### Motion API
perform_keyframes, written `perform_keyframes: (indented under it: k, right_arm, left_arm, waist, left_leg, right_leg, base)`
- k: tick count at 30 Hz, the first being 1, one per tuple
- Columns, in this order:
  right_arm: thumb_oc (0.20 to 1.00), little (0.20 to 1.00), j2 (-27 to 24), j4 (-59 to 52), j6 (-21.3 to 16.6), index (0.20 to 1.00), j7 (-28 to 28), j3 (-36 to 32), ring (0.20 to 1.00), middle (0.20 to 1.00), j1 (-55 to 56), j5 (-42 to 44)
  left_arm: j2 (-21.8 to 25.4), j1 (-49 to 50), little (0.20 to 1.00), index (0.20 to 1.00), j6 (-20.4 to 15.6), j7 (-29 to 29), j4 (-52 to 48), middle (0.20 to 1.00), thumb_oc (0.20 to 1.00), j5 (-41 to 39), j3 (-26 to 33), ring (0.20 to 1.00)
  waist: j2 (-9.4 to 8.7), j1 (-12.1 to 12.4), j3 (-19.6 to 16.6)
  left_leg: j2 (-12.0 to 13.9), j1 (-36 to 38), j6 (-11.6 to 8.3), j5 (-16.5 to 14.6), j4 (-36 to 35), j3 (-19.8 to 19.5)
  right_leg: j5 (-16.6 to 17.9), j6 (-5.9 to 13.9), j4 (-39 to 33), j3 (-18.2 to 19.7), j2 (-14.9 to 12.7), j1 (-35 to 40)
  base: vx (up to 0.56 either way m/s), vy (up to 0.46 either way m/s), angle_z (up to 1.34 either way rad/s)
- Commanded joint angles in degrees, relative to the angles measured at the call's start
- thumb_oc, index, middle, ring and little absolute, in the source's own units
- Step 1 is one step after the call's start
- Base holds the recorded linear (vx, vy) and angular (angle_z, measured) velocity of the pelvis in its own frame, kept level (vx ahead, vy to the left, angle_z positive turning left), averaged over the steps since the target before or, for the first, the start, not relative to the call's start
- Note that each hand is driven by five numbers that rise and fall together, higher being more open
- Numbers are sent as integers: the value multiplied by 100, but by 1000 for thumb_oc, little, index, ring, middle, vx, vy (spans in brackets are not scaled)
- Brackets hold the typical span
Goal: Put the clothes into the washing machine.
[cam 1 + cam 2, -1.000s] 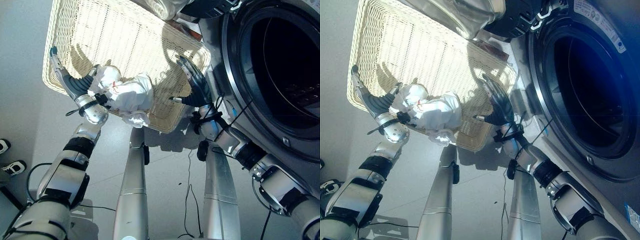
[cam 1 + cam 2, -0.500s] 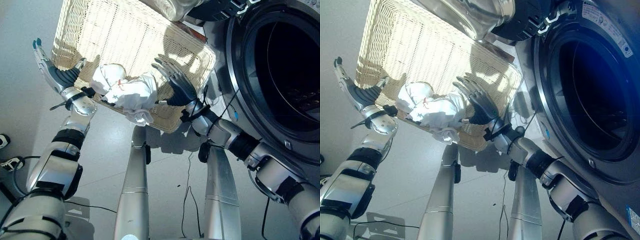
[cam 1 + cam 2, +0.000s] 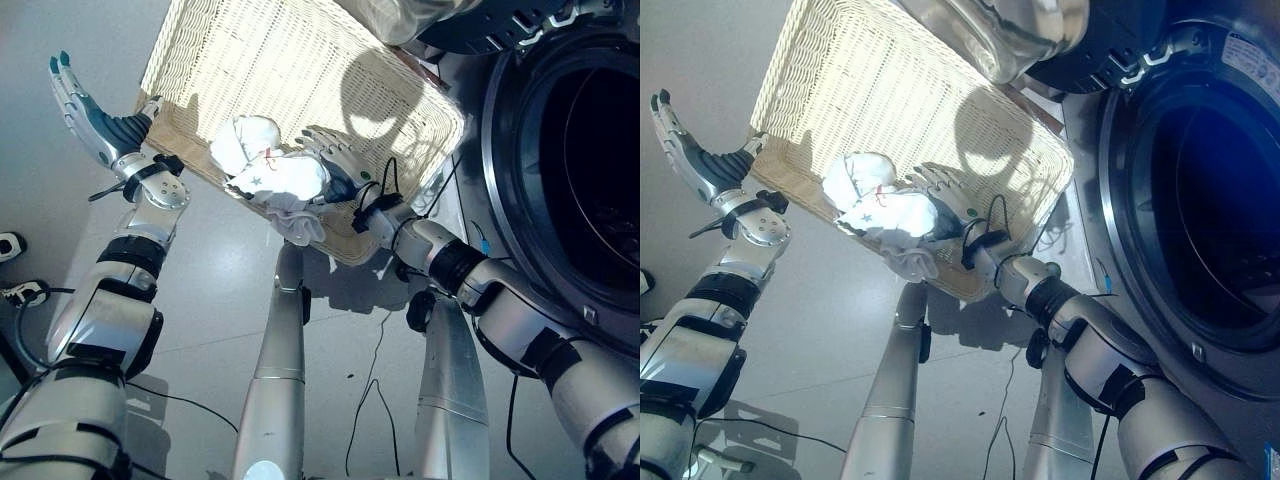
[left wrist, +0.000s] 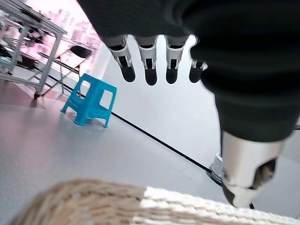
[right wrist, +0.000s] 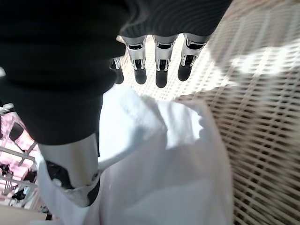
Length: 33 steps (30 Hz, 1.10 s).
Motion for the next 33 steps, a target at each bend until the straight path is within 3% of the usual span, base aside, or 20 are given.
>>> perform_keyframes:
  k: [1, 18, 23, 24, 25, 26, 27, 33]
  right_arm:
    - [1000, 1000, 331, 213, 72, 1000, 157, 174, 1000, 1000, -315, 107]
    - [1000, 1000, 730, 540, 510, 1000, 631, -99, 1000, 1000, -771, -182]
    - [1000, 1000, 803, 754, 638, 1000, 808, -120, 1000, 1000, -772, -343]
    - [818, 818, 810, 808, 678, 818, 889, -115, 818, 818, -778, -378]
    - [576, 576, 817, 846, 723, 576, 959, -114, 576, 576, -781, -408]
    - [282, 282, 835, 934, 828, 282, 1052, -87, 282, 282, -782, -465]
    - [200, 200, 836, 970, 854, 200, 1073, -71, 200, 200, -782, -494]
    - [200, 200, 727, 1366, 1385, 200, 1354, 173, 200, 200, -853, -813]
  left_arm:
    - [-250, -314, 1000, 1000, -326, 346, -151, 1000, 1000, -97, 188, 1000]
    - [-728, 93, 1000, 1000, -1251, 541, -2215, 1000, 1000, 843, 126, 1000]
    - [-778, 261, 1000, 1000, -1362, 429, -2612, 1000, 1000, 984, 168, 1000]
    - [-777, 273, 1000, 1000, -1367, 415, -2665, 1000, 1000, 1006, 173, 1000]
    - [-776, 275, 1000, 1000, -1374, 396, -2688, 1000, 1000, 1006, 173, 1000]
    - [-790, 280, 1000, 1000, -1360, 390, -2728, 1000, 1000, 1030, 159, 1000]
    - [-783, 286, 1000, 1000, -1359, 388, -2751, 1000, 1000, 1024, 157, 1000]
    - [-734, 300, 1000, 1000, -1459, 385, -2920, 1000, 1000, 927, 79, 1000]
  waist:
    - [648, 65, -48]
    - [840, 587, -48]
    - [904, 700, -48]
    - [912, 718, -48]
    - [916, 729, -48]
    - [919, 745, -48]
    - [923, 754, -48]
    - [958, 830, -48]
  left_leg:
    - [-676, -372, 659, -308, 671, 126]
    - [-895, -689, 723, -197, 670, -273]
    - [-939, -737, 727, -181, 661, -344]
    - [-943, -741, 727, -179, 656, -354]
    - [-944, -743, 727, -176, 651, -360]
    - [-948, -750, 725, -175, 658, -366]
    - [-946, -747, 724, -171, 651, -372]
    - [-944, -729, 712, -154, 585, -424]
  right_leg:
    - [1070, 260, -1496, -430, 252, 446]
    - [1191, 350, -1399, -661, 47, 214]
    - [1196, 380, -1342, -694, -4, 158]
    - [1198, 387, -1340, -702, -16, 155]
    - [1201, 391, -1341, -706, -22, 154]
    - [1202, 401, -1332, -712, -37, 152]
    - [1205, 406, -1331, -715, -43, 154]
    - [1252, 466, -1391, -770, -121, 182]
  base:
    - [20, 15, 10]
    - [15, 10, 8]
    - [12, 1, 2]
    - [15, -2, 4]
    - [13, -3, 8]
    - [10, -3, 7]
    - [10, -4, 8]
    - [4, -3, 2]
